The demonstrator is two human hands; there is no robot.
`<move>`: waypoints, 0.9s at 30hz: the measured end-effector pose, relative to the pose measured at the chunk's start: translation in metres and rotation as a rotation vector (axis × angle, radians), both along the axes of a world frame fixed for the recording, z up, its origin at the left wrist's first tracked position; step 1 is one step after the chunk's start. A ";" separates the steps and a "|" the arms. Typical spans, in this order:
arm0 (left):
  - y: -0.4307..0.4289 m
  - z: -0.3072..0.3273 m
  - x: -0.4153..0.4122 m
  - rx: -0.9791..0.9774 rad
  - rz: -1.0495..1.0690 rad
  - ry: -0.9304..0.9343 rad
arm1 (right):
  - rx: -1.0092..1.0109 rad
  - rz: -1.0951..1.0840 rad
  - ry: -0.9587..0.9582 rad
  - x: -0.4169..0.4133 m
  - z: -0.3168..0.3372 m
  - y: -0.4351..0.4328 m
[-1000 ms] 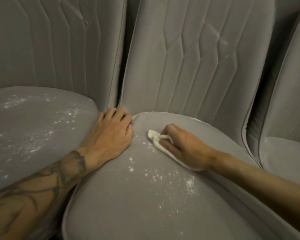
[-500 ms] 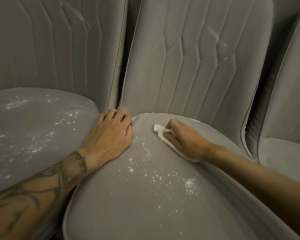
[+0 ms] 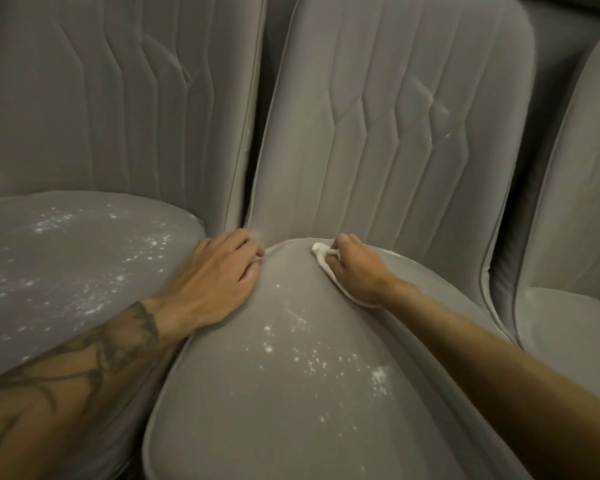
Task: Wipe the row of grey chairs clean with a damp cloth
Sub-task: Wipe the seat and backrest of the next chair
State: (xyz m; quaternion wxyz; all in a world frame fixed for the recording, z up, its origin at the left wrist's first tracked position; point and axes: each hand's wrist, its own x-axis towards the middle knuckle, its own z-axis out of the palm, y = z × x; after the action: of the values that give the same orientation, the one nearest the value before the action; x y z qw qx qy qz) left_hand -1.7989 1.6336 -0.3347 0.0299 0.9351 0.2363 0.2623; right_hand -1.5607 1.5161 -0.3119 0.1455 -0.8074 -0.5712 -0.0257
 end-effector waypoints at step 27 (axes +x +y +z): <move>0.029 -0.016 -0.051 -0.035 0.124 0.201 | 0.025 0.117 -0.009 -0.047 0.000 0.054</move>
State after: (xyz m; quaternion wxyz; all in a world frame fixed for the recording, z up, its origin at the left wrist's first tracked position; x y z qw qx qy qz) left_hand -1.8504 1.6625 -0.3508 0.0060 0.9396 0.3002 0.1644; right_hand -1.6080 1.5702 -0.3119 0.1542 -0.7706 -0.6177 -0.0277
